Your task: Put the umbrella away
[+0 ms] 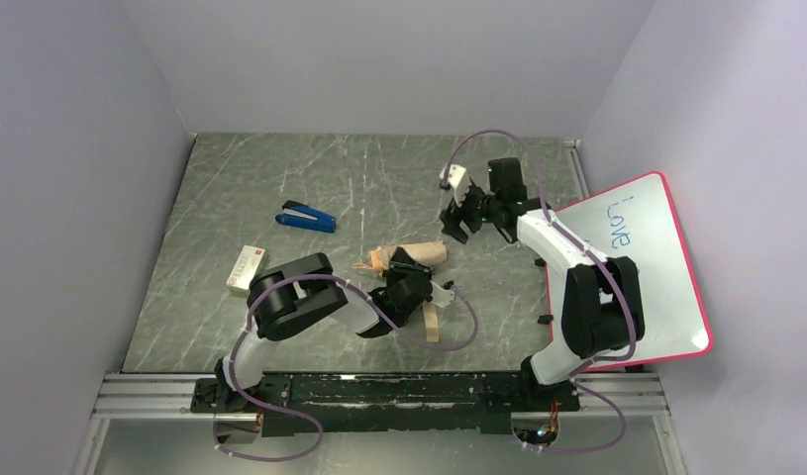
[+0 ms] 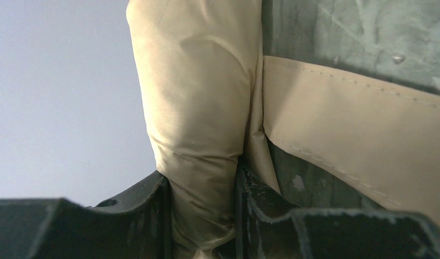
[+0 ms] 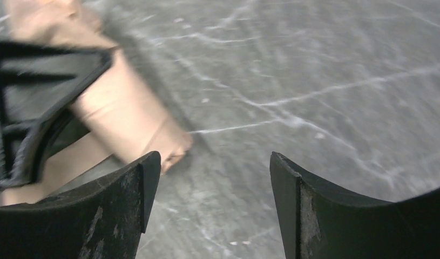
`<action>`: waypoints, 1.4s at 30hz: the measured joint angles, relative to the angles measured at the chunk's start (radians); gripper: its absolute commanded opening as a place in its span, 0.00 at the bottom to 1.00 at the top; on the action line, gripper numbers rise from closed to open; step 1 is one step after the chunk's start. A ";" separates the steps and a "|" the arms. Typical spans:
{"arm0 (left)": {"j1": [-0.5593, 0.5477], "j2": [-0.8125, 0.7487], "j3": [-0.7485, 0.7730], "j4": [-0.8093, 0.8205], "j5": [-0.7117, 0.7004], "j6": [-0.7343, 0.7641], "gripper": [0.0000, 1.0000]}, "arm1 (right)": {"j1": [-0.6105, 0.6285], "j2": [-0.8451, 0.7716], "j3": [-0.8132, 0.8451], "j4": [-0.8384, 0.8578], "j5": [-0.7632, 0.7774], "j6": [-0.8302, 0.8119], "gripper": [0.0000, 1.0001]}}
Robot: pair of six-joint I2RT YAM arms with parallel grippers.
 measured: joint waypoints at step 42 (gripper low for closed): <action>-0.036 0.022 -0.069 0.156 -0.025 0.111 0.05 | 0.204 0.434 0.314 -0.551 -0.006 -0.472 0.32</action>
